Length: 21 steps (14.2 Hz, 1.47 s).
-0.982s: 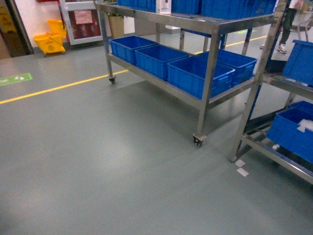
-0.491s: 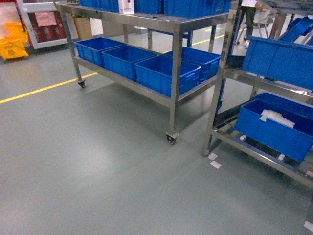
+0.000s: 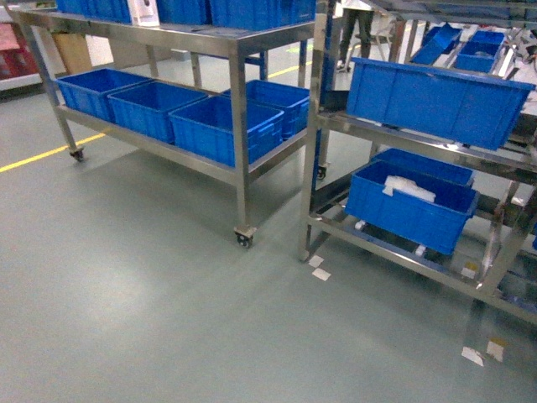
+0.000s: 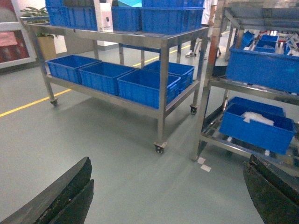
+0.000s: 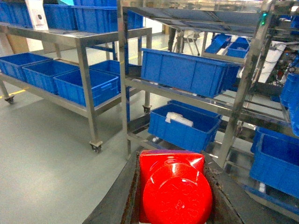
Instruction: Pick red block from blue box to shelf
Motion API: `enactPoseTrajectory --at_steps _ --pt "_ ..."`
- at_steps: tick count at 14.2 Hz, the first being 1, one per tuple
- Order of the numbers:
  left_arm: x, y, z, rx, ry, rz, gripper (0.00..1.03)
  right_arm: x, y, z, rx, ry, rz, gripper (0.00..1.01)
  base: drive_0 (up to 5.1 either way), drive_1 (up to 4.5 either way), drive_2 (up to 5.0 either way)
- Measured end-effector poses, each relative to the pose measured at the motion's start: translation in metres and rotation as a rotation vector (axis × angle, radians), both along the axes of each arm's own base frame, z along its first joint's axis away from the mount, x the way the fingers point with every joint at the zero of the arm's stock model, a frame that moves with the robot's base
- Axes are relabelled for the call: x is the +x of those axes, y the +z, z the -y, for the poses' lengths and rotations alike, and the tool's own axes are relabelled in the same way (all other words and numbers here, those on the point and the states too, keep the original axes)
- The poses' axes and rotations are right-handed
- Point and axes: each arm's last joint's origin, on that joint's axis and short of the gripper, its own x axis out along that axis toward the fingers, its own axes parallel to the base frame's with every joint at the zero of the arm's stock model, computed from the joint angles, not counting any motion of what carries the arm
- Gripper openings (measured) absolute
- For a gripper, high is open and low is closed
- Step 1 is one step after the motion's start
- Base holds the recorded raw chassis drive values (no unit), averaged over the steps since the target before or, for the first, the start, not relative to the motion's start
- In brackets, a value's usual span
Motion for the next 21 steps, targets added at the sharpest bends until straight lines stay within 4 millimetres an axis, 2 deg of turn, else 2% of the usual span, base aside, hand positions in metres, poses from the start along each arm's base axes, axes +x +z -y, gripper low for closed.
enactPoseTrajectory --at_steps 21 --pt "0.0000 0.0000 0.0000 0.000 0.000 0.000 0.98 0.0000 0.0000 0.0000 0.000 0.000 0.000 0.28 -1.6 -1.59 -1.6"
